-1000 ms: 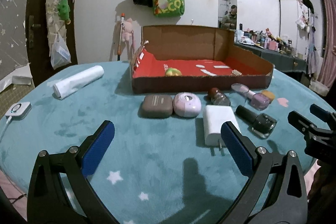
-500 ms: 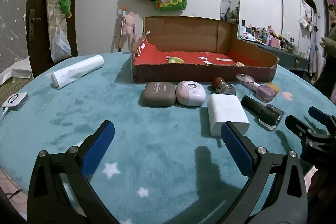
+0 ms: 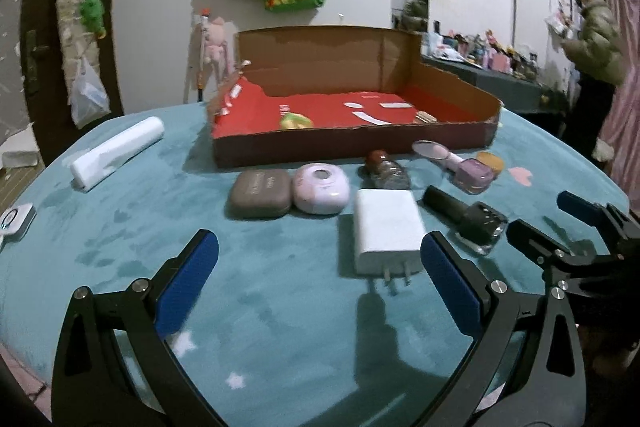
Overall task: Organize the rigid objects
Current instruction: 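Lift both tools out of the box and back over the table, then grasp the white charger with the left tool while the right tool grasps the black nail polish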
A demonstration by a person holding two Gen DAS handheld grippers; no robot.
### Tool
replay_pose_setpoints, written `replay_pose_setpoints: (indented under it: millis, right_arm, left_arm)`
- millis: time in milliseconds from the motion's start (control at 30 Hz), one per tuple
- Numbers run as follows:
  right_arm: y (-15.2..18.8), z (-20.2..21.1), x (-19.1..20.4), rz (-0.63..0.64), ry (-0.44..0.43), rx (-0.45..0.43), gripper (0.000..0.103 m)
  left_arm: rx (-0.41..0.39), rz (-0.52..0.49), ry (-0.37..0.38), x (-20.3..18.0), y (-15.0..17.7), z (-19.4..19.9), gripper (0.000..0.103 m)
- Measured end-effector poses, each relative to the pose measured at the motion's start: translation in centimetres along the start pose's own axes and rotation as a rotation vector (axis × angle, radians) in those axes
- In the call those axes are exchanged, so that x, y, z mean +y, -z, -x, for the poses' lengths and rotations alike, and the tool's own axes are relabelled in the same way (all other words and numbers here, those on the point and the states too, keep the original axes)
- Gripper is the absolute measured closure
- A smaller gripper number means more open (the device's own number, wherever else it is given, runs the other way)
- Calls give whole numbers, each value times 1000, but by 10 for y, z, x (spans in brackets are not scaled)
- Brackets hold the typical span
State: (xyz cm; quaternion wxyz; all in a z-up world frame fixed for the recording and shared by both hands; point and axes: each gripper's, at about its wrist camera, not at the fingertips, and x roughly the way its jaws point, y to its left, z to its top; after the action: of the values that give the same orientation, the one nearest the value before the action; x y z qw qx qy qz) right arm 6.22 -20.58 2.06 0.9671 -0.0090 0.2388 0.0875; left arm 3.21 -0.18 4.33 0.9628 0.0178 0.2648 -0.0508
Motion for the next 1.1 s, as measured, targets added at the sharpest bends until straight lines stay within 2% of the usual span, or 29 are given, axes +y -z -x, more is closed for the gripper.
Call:
replay_pose_setpoints:
  millis: [233, 467, 633, 733, 833, 933, 1067, 1100]
  right_arm:
    - [-11, -3, -11, -18, -43, 24, 0]
    - [-19, -18, -4, 34, -135, 120, 0]
    - [-19, -28, 11, 115, -134, 154, 0]
    - [-19, -33, 18, 151, -122, 173, 0]
    - [-21, -35, 18, 155, -113, 181, 0]
    - [-24, -38, 13, 133, -142, 200, 0]
    - [-25, -43, 12, 135, -192, 227, 14]
    - [-25, -45, 13, 138, -203, 234, 15]
  left_arm:
    - [108, 15, 68, -8, -16, -26, 0]
    - [208, -46, 103, -14, -24, -46, 0]
    - [237, -83, 80, -12, -26, -54, 0]
    - [248, -81, 101, -5, -26, -55, 0]
    - [255, -89, 101, 0, -26, -54, 0]
    - [260, -113, 91, -3, -27, -55, 0]
    - [280, -132, 80, -9, -29, -63, 2]
    - [290, -131, 90, -10, -29, -66, 7]
